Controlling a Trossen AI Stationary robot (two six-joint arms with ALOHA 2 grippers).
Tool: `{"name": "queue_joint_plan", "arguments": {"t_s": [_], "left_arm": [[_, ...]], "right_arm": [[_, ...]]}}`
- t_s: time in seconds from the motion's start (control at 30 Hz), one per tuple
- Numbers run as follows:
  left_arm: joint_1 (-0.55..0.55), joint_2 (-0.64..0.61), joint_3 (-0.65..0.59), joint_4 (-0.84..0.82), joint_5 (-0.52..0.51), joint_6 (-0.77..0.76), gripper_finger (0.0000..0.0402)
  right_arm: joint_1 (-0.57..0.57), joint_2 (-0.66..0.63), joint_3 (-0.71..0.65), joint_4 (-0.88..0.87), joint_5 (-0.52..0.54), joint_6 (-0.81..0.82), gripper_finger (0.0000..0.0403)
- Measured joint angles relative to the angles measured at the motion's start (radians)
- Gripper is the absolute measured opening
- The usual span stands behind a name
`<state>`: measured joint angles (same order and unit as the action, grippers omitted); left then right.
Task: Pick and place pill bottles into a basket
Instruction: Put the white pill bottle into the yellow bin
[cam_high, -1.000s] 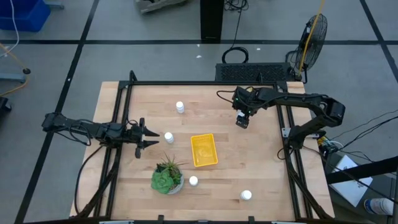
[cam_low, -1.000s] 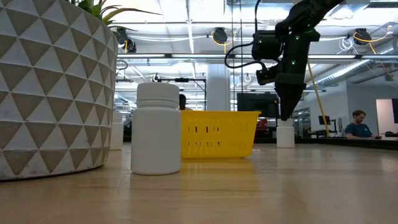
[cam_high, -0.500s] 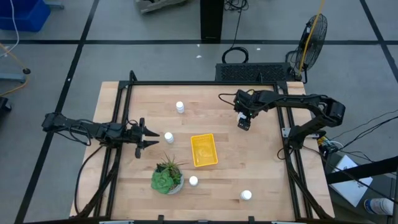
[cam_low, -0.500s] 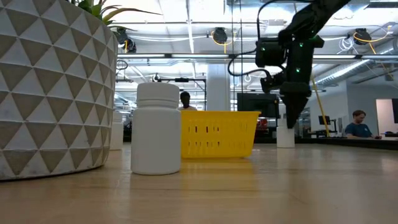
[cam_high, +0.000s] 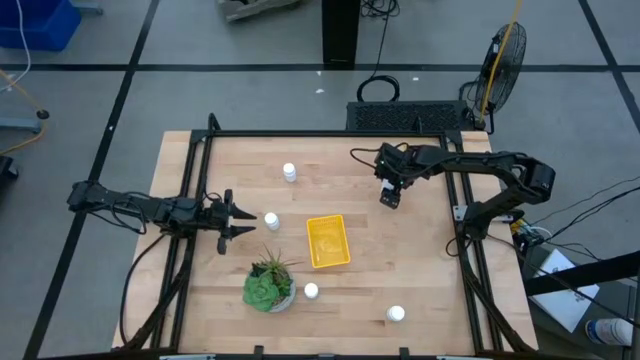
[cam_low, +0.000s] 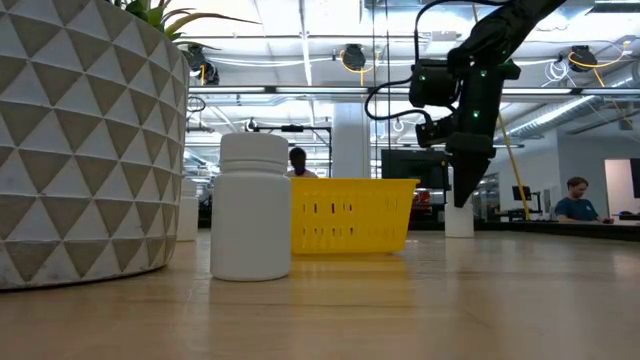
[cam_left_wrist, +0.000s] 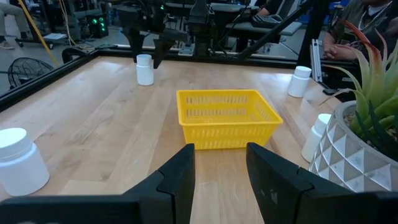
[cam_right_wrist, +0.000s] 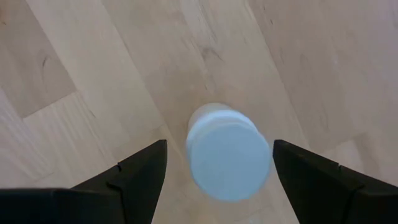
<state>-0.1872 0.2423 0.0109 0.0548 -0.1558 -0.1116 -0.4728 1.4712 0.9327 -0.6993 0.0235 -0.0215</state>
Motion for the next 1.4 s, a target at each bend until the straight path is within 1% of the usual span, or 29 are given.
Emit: {"name": "queue_joint_plan", "arguments": {"t_s": [0.27, 0.37, 0.4, 0.47, 0.57, 0.67, 0.77, 1.0, 1.23, 1.4], "left_arm": [[0.000, 0.000, 0.000, 0.000, 0.000, -0.002, 0.0149], [0.000, 0.000, 0.000, 0.001, 0.000, 0.000, 0.0149], [0.000, 0.000, 0.000, 0.001, 0.000, 0.000, 0.0150], [0.000, 0.000, 0.000, 0.001, 0.000, 0.000, 0.0149], [0.000, 0.000, 0.000, 0.001, 0.000, 0.001, 0.0150], [0.000, 0.000, 0.000, 0.001, 0.000, 0.002, 0.0150], [0.000, 0.000, 0.000, 0.001, 0.000, 0.002, 0.0150], [0.000, 0.000, 0.000, 0.001, 0.000, 0.002, 0.0150], [0.000, 0.000, 0.000, 0.001, -0.001, 0.004, 0.0149], [0.000, 0.000, 0.000, 0.000, -0.003, 0.008, 0.0150]], "right_arm": [[0.000, 0.000, 0.002, -0.001, 0.000, -0.002, 0.0283], [0.000, 0.000, 0.002, -0.009, 0.000, 0.001, 0.0269], [0.000, 0.000, 0.002, -0.010, 0.000, 0.001, 0.0258], [0.000, 0.000, 0.002, -0.013, -0.002, -0.004, 0.0221], [0.000, -0.002, 0.005, -0.015, -0.003, -0.021, 0.0142], [0.000, -0.002, 0.005, -0.004, -0.005, -0.030, 0.0139], [0.000, -0.003, 0.004, 0.014, -0.031, -0.045, 0.0139], [0.014, -0.004, 0.003, 0.073, -0.029, -0.053, 0.0139], [0.077, -0.066, 0.029, 0.112, -0.029, -0.043, 0.0139], [0.159, -0.134, 0.114, 0.125, -0.032, -0.002, 0.0139]]}}
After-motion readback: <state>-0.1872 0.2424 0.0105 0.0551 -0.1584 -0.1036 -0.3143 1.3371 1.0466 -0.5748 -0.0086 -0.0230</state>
